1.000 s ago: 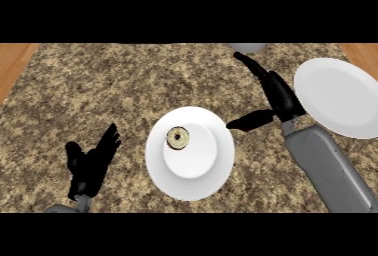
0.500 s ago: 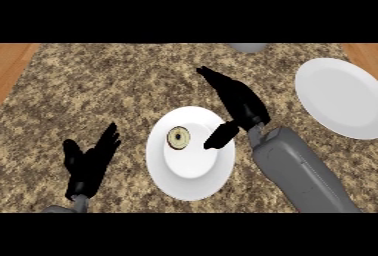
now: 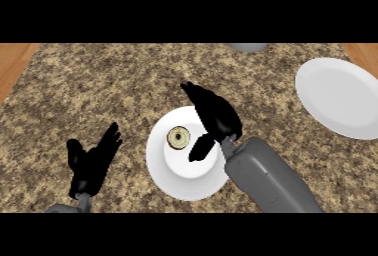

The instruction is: Pick the cupcake from the plate and place it in the plate

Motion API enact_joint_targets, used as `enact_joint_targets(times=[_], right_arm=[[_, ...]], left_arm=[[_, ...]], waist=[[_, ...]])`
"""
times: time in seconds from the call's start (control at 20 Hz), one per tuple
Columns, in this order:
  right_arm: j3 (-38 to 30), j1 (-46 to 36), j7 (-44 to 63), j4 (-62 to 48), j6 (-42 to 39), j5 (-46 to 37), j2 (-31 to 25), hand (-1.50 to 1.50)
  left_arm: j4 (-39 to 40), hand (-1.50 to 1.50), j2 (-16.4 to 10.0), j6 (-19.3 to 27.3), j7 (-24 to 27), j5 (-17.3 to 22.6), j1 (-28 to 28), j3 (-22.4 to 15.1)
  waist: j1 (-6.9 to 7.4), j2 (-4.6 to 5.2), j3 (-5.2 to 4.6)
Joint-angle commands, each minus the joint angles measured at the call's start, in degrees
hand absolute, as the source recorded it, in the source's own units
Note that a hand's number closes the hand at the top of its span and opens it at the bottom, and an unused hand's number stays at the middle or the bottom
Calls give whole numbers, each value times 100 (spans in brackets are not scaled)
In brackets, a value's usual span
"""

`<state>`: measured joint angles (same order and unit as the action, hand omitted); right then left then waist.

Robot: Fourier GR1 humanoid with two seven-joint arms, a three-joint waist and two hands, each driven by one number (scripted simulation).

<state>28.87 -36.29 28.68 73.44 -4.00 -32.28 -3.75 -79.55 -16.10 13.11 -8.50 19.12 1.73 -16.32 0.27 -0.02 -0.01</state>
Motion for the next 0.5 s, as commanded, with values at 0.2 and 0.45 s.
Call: enact_joint_targets(times=[0.2,0.45], right_arm=[[90,387,-253,-379,-69,-226,367,-150],[609,206,250,-324,341,-98,372,-150]], left_arm=[[-372,0,72,-121,-170,-277,-297,152],[-523,0,304,38,-668,-415,0,241]], waist=[[5,1,2],[6,-3,2]])
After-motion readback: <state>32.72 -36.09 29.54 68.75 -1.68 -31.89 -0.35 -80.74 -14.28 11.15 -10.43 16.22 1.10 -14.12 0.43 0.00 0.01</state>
